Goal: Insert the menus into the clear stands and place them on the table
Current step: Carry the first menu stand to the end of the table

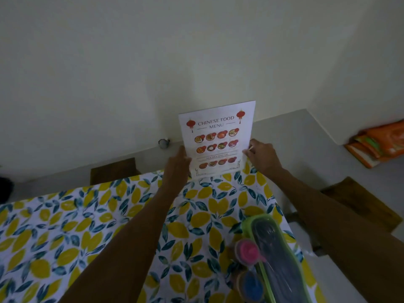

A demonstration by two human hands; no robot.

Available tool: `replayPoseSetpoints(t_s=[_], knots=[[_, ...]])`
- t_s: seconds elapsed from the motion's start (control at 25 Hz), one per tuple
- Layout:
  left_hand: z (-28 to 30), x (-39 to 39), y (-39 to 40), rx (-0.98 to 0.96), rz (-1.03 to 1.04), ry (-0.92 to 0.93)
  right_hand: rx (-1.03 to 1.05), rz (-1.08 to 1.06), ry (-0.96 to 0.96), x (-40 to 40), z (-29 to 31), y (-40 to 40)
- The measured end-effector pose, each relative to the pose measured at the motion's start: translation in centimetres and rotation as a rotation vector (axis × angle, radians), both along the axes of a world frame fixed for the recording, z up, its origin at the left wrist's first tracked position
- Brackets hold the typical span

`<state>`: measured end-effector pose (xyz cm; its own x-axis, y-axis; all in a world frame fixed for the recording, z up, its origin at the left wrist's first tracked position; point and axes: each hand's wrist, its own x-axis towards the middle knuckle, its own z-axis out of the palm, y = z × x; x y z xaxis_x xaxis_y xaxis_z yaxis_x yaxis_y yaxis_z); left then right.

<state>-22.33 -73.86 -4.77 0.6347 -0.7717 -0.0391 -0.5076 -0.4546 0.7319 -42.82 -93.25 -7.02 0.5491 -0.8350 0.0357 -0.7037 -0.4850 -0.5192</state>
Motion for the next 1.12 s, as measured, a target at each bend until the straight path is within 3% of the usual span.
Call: replayPoseSetpoints(t_s=[0.4,0.6,0.76,1.12], knots=[[-3.0,-0.2,-4.5,0.101,0.080,0.038,0.015,-0.013,-0.037,-0.4,-3.2,-3.2],[-3.0,0.1,-4.1,0.057,-0.069,-0.092,0.022,0.037,-0.027,-0.5,-2.9,-3.5],[-3.3,-0.3,-4.0,0.089,0.017,0.014,0.020,0.042,-0.014,-1.3,-3.0,-3.4],[-3.9,-0.1,-4.4,0.065,-0.034,-0.041,0.039,-0.049,0.000,-0.4,-3.4,-2.4]])
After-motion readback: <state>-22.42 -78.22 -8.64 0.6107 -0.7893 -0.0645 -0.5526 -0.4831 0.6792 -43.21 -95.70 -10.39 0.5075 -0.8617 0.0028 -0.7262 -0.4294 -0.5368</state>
